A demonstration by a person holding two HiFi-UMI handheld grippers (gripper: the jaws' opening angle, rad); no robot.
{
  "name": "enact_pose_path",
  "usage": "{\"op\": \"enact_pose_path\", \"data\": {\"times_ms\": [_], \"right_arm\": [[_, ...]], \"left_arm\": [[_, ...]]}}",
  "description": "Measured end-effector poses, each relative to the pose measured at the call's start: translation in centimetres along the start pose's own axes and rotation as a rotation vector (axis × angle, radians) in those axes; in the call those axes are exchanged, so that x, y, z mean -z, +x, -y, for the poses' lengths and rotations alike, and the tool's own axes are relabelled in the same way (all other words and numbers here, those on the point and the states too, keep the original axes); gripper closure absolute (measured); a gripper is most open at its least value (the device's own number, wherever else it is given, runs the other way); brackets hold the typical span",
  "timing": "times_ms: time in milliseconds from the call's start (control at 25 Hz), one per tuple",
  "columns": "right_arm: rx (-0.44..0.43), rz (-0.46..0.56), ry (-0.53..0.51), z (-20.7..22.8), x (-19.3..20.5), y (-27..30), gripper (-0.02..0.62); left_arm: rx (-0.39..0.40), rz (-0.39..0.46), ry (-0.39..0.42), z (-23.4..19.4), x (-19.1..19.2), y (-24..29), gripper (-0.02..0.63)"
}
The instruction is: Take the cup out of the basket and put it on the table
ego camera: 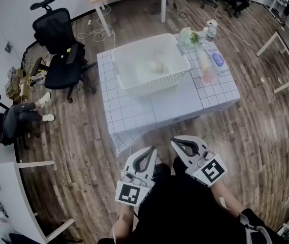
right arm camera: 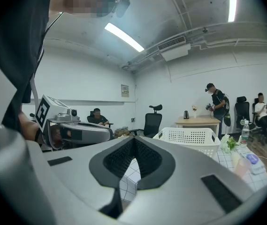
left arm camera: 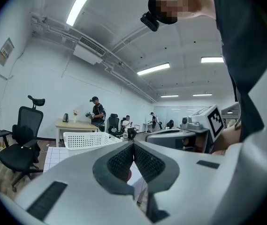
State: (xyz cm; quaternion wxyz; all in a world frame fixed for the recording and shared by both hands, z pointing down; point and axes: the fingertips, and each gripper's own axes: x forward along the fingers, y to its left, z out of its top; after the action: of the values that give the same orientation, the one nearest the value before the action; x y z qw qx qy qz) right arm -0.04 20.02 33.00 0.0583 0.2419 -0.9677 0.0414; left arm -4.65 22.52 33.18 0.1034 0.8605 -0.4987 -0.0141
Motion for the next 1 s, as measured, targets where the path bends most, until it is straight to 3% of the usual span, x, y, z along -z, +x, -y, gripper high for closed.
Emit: {"op": "enact_pose_path", "data": {"times_ms": [440, 1000], "right_arm": [[0.015, -0.029, 0.037, 2.4, 1.1, 0.9, 0.580], [-0.043, 0.013, 0.010, 11.8, -0.6, 3.4, 0.580]], "left_arm": [[-0.009, -0.016, -0.005, -1.0, 0.1, 2.3, 0.597], [-0.023, -0.009, 0.018, -1.4, -2.3, 11.2, 0.597]]}}
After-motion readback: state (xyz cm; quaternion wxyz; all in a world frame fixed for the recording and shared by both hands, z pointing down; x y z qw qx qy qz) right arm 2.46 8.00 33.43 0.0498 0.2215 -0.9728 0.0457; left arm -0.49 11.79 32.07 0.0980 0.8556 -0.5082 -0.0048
